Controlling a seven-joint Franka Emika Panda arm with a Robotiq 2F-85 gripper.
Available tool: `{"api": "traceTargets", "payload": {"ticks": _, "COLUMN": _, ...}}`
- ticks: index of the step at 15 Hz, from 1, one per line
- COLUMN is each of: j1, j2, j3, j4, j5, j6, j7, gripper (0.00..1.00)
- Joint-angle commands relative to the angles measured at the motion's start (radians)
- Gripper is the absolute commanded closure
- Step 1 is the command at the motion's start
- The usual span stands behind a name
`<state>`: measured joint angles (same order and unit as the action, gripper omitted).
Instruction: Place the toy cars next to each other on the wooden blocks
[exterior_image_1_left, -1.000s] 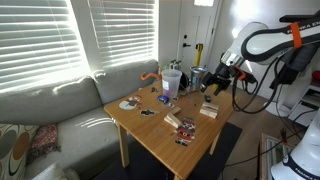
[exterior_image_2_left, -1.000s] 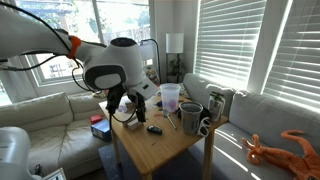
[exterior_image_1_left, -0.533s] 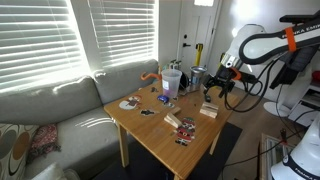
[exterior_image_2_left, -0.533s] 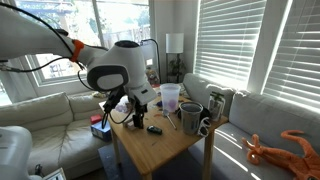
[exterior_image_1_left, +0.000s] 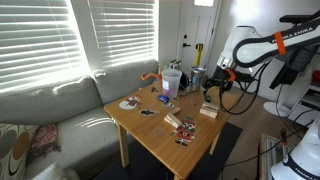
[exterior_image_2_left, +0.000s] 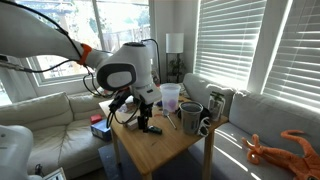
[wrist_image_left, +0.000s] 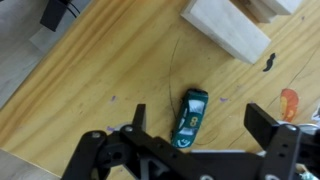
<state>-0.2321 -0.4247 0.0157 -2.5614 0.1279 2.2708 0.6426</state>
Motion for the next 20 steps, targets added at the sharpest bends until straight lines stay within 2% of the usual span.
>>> {"api": "traceTargets", "payload": {"ticks": 1, "j1": 0.012, "j2": 0.089, "j3": 0.015, "j4": 0.065, "j5": -0.019, "j6": 0.027, "j7": 0.049, "gripper": 0.00}}
{"api": "traceTargets", "payload": {"ticks": 5, "j1": 0.024, "j2": 0.156, "j3": 0.018, "j4": 0.109, "j5": -0.037, "j6": 0.034, "j7": 0.078, "gripper": 0.01}}
{"api": "traceTargets", "payload": {"ticks": 6, "j1": 0.027, "j2": 0.167, "j3": 0.016, "j4": 0.116, "j5": -0.042, "j6": 0.025, "j7": 0.084, "gripper": 0.17}}
{"api": "traceTargets", "payload": {"ticks": 7, "j1": 0.030, "j2": 0.177, "j3": 0.014, "j4": 0.122, "j5": -0.050, "j6": 0.018, "j7": 0.088, "gripper": 0.25}}
{"api": "traceTargets", "payload": {"ticks": 8, "j1": 0.032, "j2": 0.186, "j3": 0.011, "j4": 0.126, "j5": -0.054, "j6": 0.015, "j7": 0.089, "gripper": 0.30}}
{"api": "traceTargets", "payload": {"ticks": 13, "j1": 0.038, "j2": 0.190, "j3": -0.001, "j4": 0.130, "j5": -0.081, "j6": -0.011, "j7": 0.097, "gripper": 0.67}}
{"api": "traceTargets", "payload": {"ticks": 17, "j1": 0.071, "j2": 0.091, "j3": 0.006, "j4": 0.101, "j5": -0.080, "j6": -0.055, "j7": 0.011, "gripper": 0.95}}
{"api": "traceTargets", "payload": {"ticks": 20, "j1": 0.107, "j2": 0.001, "j3": 0.028, "j4": 0.078, "j5": -0.099, "j6": -0.102, "j7": -0.051, "gripper": 0.93}}
